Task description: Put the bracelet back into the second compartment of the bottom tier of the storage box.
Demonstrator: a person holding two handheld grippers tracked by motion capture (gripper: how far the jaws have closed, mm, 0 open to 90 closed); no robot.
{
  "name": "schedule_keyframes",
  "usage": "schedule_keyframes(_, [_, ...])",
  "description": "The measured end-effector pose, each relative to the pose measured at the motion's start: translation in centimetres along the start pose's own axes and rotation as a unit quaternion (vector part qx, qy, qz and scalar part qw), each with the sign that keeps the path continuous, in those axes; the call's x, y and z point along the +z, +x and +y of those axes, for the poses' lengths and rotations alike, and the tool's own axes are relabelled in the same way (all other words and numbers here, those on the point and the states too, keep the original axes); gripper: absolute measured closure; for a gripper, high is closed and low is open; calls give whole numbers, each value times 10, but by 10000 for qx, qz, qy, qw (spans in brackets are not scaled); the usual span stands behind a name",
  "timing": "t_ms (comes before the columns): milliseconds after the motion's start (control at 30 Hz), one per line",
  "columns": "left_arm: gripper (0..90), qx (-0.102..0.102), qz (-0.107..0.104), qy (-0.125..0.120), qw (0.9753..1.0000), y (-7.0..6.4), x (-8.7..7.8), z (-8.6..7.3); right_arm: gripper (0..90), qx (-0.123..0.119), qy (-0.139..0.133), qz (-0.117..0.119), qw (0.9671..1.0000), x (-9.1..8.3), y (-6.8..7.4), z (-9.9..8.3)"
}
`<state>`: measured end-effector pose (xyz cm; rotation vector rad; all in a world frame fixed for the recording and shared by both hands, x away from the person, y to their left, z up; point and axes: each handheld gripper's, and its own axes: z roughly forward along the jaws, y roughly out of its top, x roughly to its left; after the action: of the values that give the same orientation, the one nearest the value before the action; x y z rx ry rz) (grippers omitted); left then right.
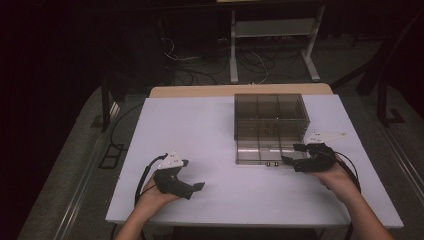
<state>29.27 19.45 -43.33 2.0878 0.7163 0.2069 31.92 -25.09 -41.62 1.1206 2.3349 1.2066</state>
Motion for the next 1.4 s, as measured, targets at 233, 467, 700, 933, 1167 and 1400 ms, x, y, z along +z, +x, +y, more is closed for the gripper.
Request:
schedule_keyframes(233, [0,2,5,-3,10000,1,0,0,305,30,-55,25,10000,-2,-1,0])
schedule_keyframes(467, [0,16,6,-25,10000,0,-1,1,304,38,-61,5,10000,-4,-1,-1])
schedule_keyframes(700, [0,26,-14,-10,10000,-1,0,1,308,76,-74,-70,9999,-15,-5,-9])
schedule_keyframes(933, [0,26,-36,-4,10000,-1,1,1,319,150,-55,-213,9996,-24,-16,-16])
schedule_keyframes(1167, [0,20,-31,-9,10000,0,1,2,352,318,-60,-350,9989,-27,-30,-20])
schedule_keyframes(1400, [0,35,-55,6,10000,0,2,1,422,650,-91,-677,9955,-32,-50,-26])
